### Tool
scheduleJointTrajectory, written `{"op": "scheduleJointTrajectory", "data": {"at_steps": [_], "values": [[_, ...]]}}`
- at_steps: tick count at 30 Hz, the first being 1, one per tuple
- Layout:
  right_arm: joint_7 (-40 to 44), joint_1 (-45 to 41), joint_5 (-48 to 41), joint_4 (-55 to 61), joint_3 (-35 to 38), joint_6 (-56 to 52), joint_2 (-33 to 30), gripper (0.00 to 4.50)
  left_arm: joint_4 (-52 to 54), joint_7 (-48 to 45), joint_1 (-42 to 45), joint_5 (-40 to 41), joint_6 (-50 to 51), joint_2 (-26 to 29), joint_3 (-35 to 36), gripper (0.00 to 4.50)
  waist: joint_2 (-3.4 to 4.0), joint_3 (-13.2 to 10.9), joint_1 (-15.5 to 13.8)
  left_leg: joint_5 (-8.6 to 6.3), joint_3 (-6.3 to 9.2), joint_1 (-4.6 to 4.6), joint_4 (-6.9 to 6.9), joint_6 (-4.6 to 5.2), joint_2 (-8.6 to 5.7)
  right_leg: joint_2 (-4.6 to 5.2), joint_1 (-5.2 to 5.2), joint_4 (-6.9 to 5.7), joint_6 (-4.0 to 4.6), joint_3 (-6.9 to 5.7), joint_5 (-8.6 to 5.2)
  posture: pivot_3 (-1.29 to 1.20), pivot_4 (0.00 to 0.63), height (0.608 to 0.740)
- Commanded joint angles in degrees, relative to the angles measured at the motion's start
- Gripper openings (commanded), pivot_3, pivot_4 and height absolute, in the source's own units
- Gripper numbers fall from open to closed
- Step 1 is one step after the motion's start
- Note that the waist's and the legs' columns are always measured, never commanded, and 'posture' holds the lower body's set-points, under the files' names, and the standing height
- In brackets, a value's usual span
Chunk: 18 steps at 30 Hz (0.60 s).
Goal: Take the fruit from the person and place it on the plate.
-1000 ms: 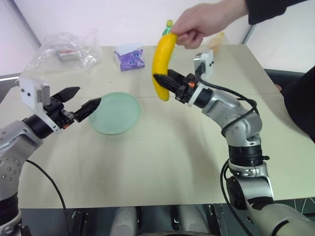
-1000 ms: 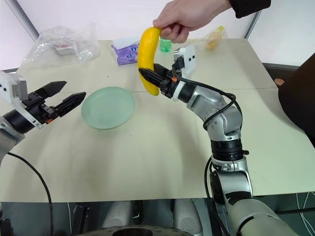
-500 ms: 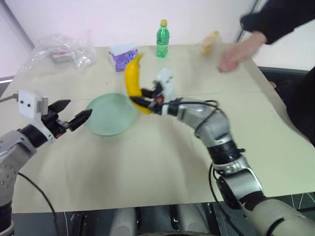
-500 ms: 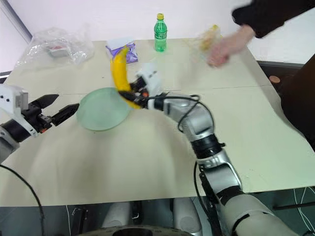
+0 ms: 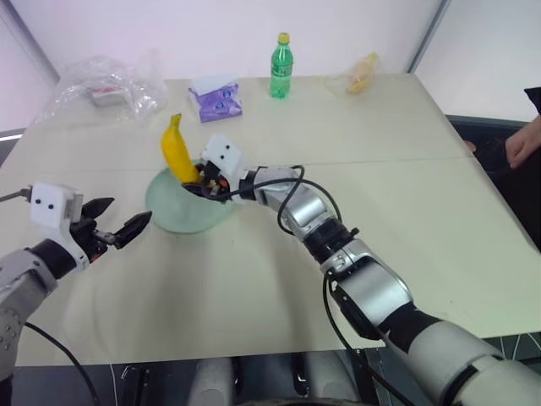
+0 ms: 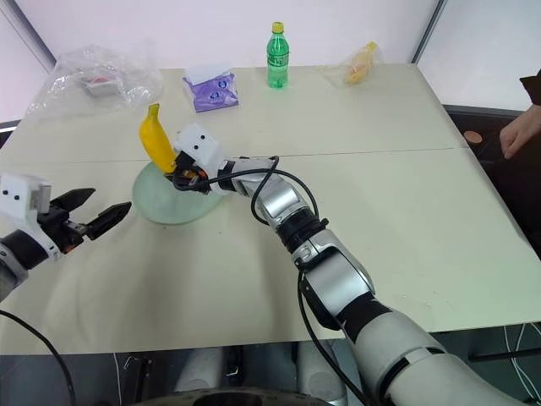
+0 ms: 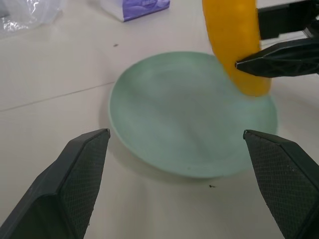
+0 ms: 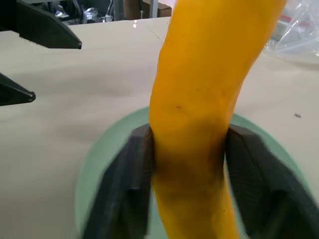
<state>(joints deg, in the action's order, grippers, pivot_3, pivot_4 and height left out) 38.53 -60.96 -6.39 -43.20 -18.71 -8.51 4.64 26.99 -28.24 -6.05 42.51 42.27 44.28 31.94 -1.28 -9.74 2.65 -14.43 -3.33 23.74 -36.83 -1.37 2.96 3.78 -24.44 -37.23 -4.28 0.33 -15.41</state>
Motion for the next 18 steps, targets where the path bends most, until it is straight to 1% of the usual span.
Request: {"op": "scheduleJointTrajectory", "data": {"at_steps": [1, 2, 6, 8, 11, 15, 18], "values": [[-0.23, -2.27, 1.00, -0.57, 1.90, 3.09, 1.26, 4.20, 2.32, 0.62, 0.40, 0.65, -0.38, -0.50, 2.08, 4.50, 0.00, 0.00, 0.04, 0.00, 0.01, 0.00, 0.00, -0.01, 0.00, 0.04, 0.00, 0.00, 0.01, 0.00, 0.00, 0.00, 0.150, 0.740], [-0.32, -2.36, 1.46, -0.82, 2.05, 3.80, 1.31, 4.47, 2.29, 0.70, 0.53, 0.69, -0.48, -0.58, 2.09, 4.50, 0.00, 0.00, 0.07, 0.00, 0.01, 0.00, 0.01, -0.01, 0.00, 0.08, 0.00, 0.00, 0.01, 0.00, 0.00, 0.00, 0.150, 0.740], [-0.66, -2.66, 3.09, -0.52, 2.57, 5.52, 0.79, 4.47, 1.57, 0.91, 1.59, 0.08, -1.38, -0.71, 1.79, 4.50, 0.01, 0.00, 0.09, 0.00, 0.05, 0.00, 0.04, -0.04, 0.00, 0.17, 0.00, 0.01, 0.07, -0.05, -0.03, 0.00, 0.150, 0.740], [0.05, -2.51, 2.69, 1.93, 3.51, 4.43, -0.18, 4.47, 1.03, 1.45, 2.44, -0.35, -1.80, -0.95, 1.70, 4.50, 0.00, 0.00, 0.05, 0.02, 0.08, 0.01, 0.05, -0.08, -0.03, 0.26, 0.00, 0.00, 0.08, -0.12, -0.03, 0.00, 0.150, 0.740], [0.60, -1.54, 0.36, 8.88, 6.36, 0.42, -2.47, 4.47, 0.04, 2.63, 3.90, -1.62, -2.83, -1.58, 1.86, 4.50, 0.02, -0.01, -0.01, 0.07, 0.16, 0.15, 0.05, -0.16, -0.09, 0.34, -0.05, 0.01, 0.07, -0.22, -0.02, 0.00, 0.150, 0.740], [-1.17, 1.82, -5.25, 23.65, 13.90, -9.56, -8.36, 4.47, -1.96, 5.36, 7.14, -0.60, -3.99, -4.32, 4.02, 4.50, 0.00, 0.00, -0.31, 0.11, 0.39, 0.37, 0.04, -0.22, -0.21, 0.53, -0.10, 0.04, 0.00, -0.45, 0.02, 0.00, 0.150, 0.740], [-3.01, 4.86, -6.01, 30.08, 16.96, -12.77, -12.52, 4.47, -3.13, 5.99, 8.28, -0.65, -4.70, -5.28, 4.65, 4.50, -0.01, 0.01, -0.18, 0.11, 0.45, 0.44, 0.02, -0.22, -0.33, 0.67, -0.09, 0.07, -0.01, -0.51, 0.02, 0.00, 0.150, 0.740]]}}
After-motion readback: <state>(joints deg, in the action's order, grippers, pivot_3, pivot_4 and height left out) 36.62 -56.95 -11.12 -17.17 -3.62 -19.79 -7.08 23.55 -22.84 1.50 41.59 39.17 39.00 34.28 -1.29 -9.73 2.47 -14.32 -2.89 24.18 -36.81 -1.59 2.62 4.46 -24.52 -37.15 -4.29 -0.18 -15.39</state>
